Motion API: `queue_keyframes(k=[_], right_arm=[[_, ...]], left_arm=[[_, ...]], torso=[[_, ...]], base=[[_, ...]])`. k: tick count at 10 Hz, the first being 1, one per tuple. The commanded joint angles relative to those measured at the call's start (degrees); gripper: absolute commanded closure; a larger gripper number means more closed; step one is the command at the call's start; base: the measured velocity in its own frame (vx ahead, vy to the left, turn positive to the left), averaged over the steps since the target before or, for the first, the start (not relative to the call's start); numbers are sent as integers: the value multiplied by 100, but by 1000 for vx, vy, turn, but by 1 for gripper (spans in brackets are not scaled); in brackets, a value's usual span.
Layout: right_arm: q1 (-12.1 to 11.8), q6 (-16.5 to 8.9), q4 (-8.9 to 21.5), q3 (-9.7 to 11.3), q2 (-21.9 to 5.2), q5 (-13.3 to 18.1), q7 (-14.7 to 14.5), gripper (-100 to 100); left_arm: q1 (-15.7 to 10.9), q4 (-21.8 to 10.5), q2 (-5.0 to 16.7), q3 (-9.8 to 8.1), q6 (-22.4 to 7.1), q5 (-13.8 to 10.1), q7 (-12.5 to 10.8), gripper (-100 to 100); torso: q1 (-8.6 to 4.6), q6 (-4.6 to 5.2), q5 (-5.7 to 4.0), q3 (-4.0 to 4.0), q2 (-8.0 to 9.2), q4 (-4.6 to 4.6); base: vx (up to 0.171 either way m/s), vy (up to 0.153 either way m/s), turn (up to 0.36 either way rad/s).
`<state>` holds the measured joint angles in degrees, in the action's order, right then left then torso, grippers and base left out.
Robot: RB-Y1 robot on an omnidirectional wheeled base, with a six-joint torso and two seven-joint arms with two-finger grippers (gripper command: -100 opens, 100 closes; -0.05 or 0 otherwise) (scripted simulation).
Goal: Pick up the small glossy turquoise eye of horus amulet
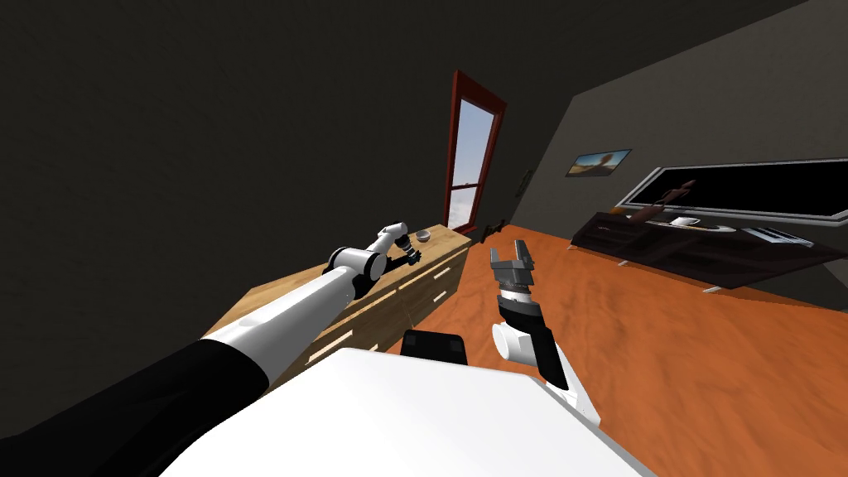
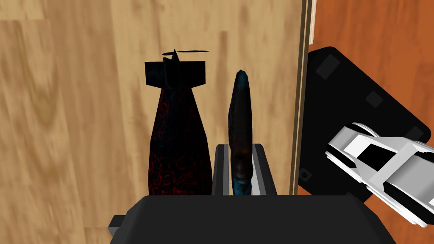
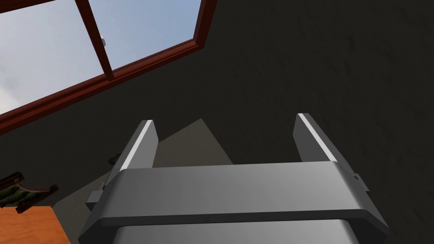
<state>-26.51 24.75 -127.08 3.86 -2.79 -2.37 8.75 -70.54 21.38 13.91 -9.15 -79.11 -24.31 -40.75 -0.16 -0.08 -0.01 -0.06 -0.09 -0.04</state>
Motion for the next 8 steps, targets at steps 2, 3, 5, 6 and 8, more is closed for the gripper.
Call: queue_keyframes(k=[2,3,5,6,8], right_arm=[[0,0,0,0,0,0,0,0],[0,0,0,0,0,0,0,0],[0,0,0,0,0,0,0,0],[0,0,0,0,0,0,0,0],[0,0,0,0,0,0,0,0]], left_arm=[[1,-2,-4,-1,-6,-2,-1,100],[1,-2,-3,-1,-5,-2,0,100],[-103,57,35,9,-169,-15,-57,100],[-145,68,48,12,-222,-21,-76,100],[-99,117,25,15,-212,-11,-89,0]], torso=[[2,-2,-1,-1,-3,0],[2,-1,0,-2,-4,0],[3,-1,0,-2,-5,0],[6,-1,-1,1,-2,4],[6,-1,1,1,1,2]], base=[[0,0,0],[0,0,0],[-3,6,-2],[-14,23,-7],[-3,4,-5]])
